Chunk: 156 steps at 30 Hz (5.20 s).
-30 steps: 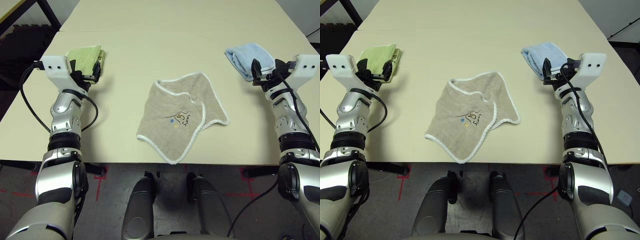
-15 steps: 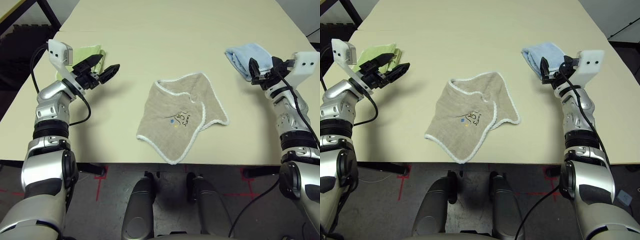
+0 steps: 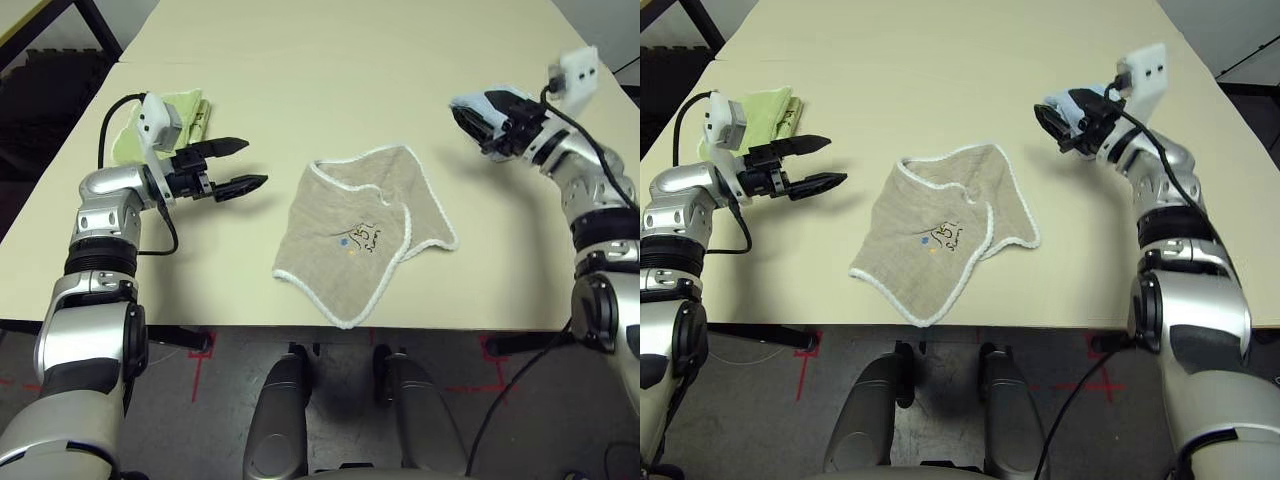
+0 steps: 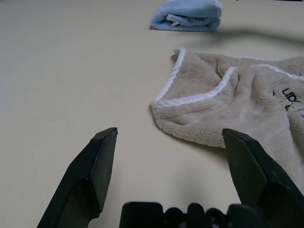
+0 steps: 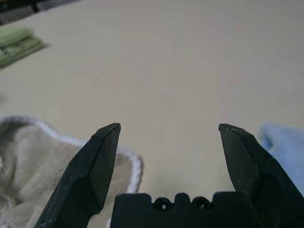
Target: Fold the towel and set it aside.
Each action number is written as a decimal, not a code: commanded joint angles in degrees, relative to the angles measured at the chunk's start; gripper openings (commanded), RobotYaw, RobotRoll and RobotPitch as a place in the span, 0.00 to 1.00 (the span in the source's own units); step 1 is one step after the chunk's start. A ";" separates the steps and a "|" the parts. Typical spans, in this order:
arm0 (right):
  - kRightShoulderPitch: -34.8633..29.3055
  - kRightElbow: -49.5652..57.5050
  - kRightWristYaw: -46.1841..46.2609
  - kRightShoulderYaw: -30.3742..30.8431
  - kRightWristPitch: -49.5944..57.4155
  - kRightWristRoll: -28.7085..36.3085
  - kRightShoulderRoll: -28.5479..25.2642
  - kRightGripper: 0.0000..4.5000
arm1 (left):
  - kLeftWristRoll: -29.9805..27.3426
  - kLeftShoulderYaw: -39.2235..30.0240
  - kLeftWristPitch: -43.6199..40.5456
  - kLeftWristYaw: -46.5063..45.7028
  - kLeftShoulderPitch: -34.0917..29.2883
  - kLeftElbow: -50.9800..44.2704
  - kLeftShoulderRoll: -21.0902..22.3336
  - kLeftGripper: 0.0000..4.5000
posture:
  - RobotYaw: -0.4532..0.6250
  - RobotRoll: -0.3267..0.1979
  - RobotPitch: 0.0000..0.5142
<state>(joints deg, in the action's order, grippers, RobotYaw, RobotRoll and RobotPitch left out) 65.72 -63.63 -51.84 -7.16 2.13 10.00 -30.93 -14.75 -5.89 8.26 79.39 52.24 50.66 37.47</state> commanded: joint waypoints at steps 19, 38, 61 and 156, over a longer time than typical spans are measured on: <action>11.82 -11.86 -0.90 10.22 -0.71 -17.22 0.46 1.00 | -0.36 -0.08 -2.38 2.48 0.56 -2.09 0.10 0.99 | 0.57 0.62 0.56; 14.06 -11.48 -2.98 6.09 -2.52 -15.70 -1.52 1.00 | -4.17 -2.09 -13.48 -5.22 -3.51 -18.13 0.18 0.99 | 0.53 0.62 0.86; 16.38 -13.31 -3.28 10.47 -3.08 -22.47 1.53 1.00 | -8.43 -2.56 -17.60 -3.91 -10.05 -33.54 4.59 0.99 | 0.62 0.62 0.84; 44.47 -4.76 -1.26 -16.41 -10.82 13.99 10.65 0.00 | -4.44 -2.69 -13.84 -22.21 10.73 -9.22 -10.86 1.00 | 0.46 0.62 0.53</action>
<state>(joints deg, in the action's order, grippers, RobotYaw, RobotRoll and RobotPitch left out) 107.50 -71.91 -51.67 -24.34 -8.42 24.49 -19.53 -18.59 -7.72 -4.16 60.02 61.98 41.92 27.07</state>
